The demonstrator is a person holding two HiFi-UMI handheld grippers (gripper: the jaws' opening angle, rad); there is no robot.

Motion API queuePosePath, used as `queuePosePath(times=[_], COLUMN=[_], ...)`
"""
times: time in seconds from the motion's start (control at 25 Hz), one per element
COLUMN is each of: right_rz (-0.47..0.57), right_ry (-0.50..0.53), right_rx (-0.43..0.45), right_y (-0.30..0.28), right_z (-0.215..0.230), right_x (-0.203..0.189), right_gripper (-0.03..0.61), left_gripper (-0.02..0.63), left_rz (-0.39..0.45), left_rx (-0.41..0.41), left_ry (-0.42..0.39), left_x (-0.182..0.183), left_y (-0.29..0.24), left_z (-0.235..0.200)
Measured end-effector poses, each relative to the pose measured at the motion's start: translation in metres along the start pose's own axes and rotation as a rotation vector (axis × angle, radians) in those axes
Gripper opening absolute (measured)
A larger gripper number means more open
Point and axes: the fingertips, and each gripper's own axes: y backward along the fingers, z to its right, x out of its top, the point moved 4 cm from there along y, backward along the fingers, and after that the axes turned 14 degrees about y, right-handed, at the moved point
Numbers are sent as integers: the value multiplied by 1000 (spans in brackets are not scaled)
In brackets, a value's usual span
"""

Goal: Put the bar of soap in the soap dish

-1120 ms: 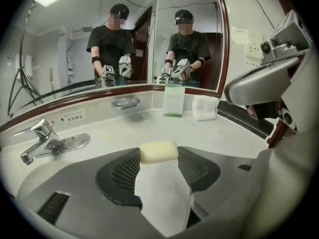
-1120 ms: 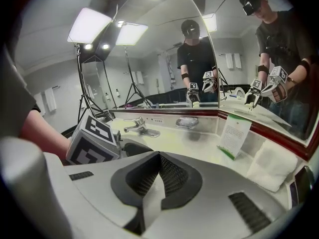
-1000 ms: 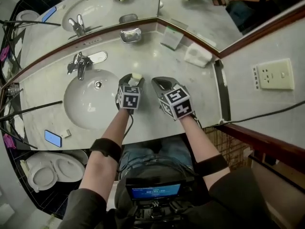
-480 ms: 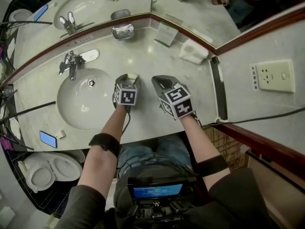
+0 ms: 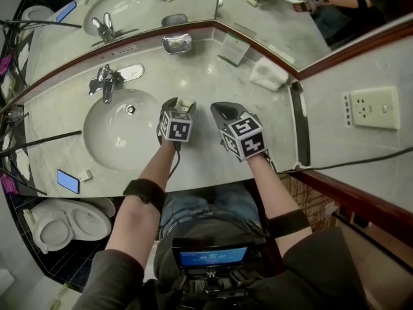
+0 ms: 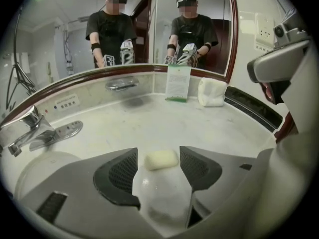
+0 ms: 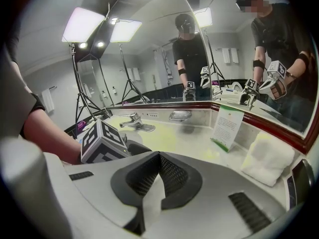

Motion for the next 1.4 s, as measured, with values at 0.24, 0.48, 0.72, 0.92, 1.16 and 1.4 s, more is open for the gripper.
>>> queuePosePath(times=[0.24,0.48,0.72,0.92,1.16,1.4], right_rz=[18,62,117,139,145,133], right_ry=[14,32,11,-7,5,15], right_rx=[6,0,1,-16,-64,-82], right_y=[2,3,7,13,23,27], right_z=[-2,-2,-3,0,10,15], right_x=[17,47,69,71,68,62], right_gripper=[20,20,20,20,17,15], left_gripper=[232,70,3,3,3,3], left_rz=[98,216,315,383,409,412], left_rx=[-45,-61,-67,-62,-60,-70], left_ry=[-28,-61,-10,12,46,66], left_x=[31,58,67,78,78,71], left_y=[49,112,162,193,207,208], left_z=[6,15,8,-5,-13,-16])
